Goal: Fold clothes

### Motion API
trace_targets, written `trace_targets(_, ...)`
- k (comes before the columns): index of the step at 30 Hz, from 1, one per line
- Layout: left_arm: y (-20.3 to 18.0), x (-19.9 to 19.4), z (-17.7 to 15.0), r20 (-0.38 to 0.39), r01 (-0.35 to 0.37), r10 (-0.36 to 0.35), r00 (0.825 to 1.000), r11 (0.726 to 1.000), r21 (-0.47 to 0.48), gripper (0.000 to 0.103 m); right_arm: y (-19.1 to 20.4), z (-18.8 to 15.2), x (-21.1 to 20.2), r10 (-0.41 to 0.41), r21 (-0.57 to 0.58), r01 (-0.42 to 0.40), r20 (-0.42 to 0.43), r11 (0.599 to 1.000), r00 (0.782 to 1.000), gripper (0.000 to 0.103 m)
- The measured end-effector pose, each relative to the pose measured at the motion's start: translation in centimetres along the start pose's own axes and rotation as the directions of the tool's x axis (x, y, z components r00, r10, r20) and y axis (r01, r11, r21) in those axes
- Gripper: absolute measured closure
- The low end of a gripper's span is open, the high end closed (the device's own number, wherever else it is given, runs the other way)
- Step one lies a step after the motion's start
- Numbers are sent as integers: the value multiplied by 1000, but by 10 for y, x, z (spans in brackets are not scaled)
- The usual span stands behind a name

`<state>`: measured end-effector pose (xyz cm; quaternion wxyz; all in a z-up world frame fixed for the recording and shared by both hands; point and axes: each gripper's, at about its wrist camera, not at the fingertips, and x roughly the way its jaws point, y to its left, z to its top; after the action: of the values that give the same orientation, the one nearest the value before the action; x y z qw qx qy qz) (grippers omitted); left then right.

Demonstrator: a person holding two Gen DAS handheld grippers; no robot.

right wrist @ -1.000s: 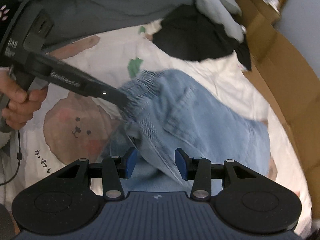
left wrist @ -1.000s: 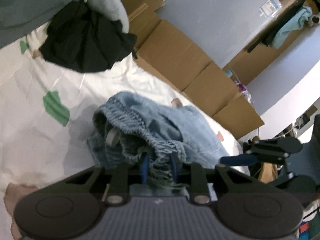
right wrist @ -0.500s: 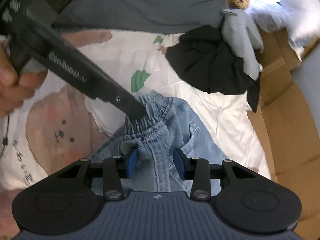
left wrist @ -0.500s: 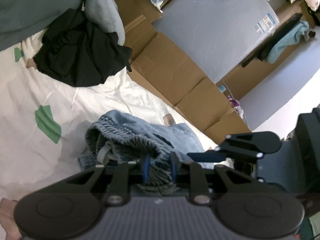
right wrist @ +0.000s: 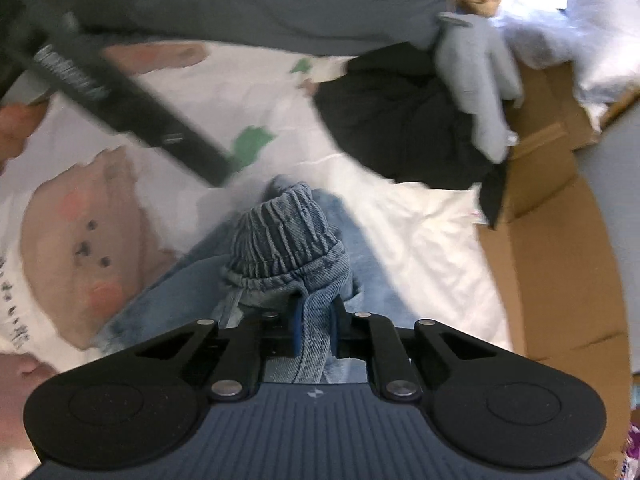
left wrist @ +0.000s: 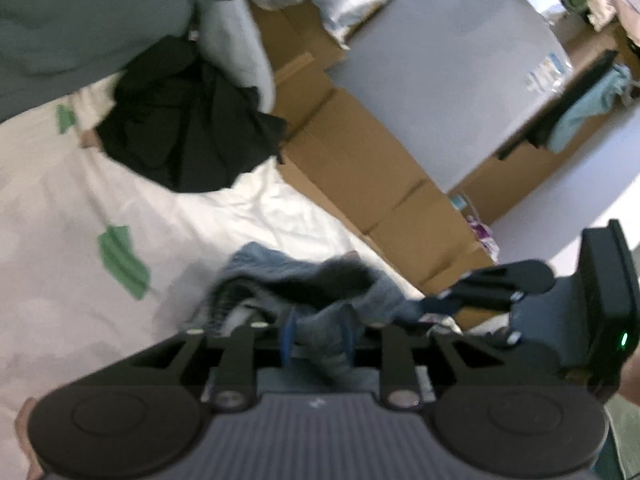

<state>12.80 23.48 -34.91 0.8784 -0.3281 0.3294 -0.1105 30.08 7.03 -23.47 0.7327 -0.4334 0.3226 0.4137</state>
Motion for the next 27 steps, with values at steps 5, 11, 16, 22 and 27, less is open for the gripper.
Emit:
trace_targets(5,19,7,-12,-52,-83,81,995,995,-52,76,-36,-2,-2,-69,57,69,4,996,998,92)
trace_targets(11,40,29,-39,-134,-139,122,983,983,-124,76,-62,-13,4,-117,93,119,-24,989,993,92)
trace_targets(16,44,48,-56,-176,-137,107,979,976,-170,75,-78,-23,8,-153,130,158,-47,979,987,92)
trace_targets(22,41,62,-62,-189,-99,58,980,971,-219,57,-96,-43,6,-186,170,199,-85,965,979,93)
trace_targets(27,28,58,-59,-176,-50,16,984,980,-190,49,-114,-63,5,-221,220,245,-127,944,967,93)
